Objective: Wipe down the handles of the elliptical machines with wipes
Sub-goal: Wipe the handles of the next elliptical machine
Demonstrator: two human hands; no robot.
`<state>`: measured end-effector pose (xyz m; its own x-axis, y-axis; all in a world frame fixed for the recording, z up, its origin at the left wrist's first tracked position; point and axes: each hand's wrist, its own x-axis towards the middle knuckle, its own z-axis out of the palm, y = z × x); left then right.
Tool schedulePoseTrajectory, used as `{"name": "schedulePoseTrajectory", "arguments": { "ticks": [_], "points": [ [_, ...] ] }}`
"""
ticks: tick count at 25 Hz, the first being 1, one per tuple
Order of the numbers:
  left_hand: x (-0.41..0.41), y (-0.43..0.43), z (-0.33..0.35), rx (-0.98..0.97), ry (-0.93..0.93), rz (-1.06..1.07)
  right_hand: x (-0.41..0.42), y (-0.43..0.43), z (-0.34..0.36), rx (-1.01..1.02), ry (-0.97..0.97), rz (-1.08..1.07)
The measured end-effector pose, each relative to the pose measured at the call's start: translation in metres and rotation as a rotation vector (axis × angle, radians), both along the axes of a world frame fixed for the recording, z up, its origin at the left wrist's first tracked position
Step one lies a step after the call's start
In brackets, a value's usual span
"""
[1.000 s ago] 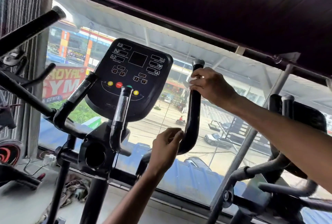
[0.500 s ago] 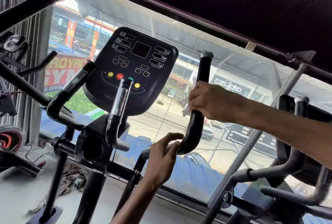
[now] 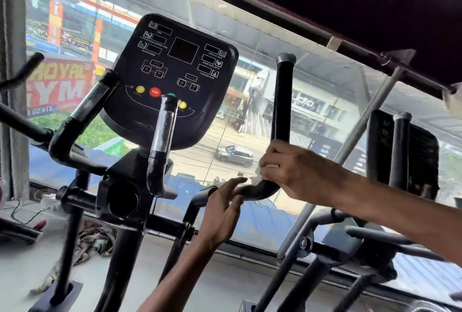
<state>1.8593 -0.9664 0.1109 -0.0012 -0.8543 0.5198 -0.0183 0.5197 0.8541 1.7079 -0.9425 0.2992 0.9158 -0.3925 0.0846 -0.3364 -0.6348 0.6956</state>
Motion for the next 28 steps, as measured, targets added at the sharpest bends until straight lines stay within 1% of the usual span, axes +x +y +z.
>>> {"name": "schedulePoseTrajectory", "arguments": {
  "ticks": [2, 3, 6, 10, 14, 16, 18, 20, 23, 25, 28],
  "points": [
    [0.004, -0.008, -0.006, 0.060, -0.005, 0.027, 0.001, 0.005, -0.005, -0.069, -0.039, -0.031],
    [0.005, -0.012, -0.009, 0.106, 0.001, 0.039, 0.003, 0.009, -0.009, -0.112, -0.027, -0.043],
    [0.005, -0.025, -0.025, 0.182, 0.012, 0.015, 0.013, 0.017, -0.038, -0.239, 0.057, -0.073],
    [0.004, -0.036, -0.043, 0.188, -0.008, -0.025, 0.042, 0.016, -0.081, -0.321, 0.188, -0.138],
    [0.012, -0.041, -0.045, 0.225, -0.007, -0.034, 0.048, 0.022, -0.080, -0.347, 0.117, -0.210],
    [0.015, -0.045, -0.048, 0.255, 0.000, -0.031, 0.044, 0.024, -0.080, -0.377, 0.129, -0.231],
    [0.014, -0.049, -0.053, 0.257, 0.004, -0.035, 0.043, 0.015, -0.096, -0.435, 0.155, -0.271],
    [0.013, -0.051, -0.056, 0.240, 0.015, -0.044, 0.050, -0.001, -0.121, -0.426, 0.225, -0.353],
    [0.014, -0.055, -0.059, 0.232, 0.000, -0.037, 0.066, -0.015, -0.144, -0.312, 0.351, -0.451],
    [0.016, -0.058, -0.063, 0.218, 0.013, -0.047, 0.070, -0.009, -0.134, -0.314, 0.315, -0.461],
    [0.017, -0.061, -0.064, 0.255, 0.038, -0.055, 0.063, 0.016, -0.107, -0.371, 0.172, -0.459]
  ]
}}
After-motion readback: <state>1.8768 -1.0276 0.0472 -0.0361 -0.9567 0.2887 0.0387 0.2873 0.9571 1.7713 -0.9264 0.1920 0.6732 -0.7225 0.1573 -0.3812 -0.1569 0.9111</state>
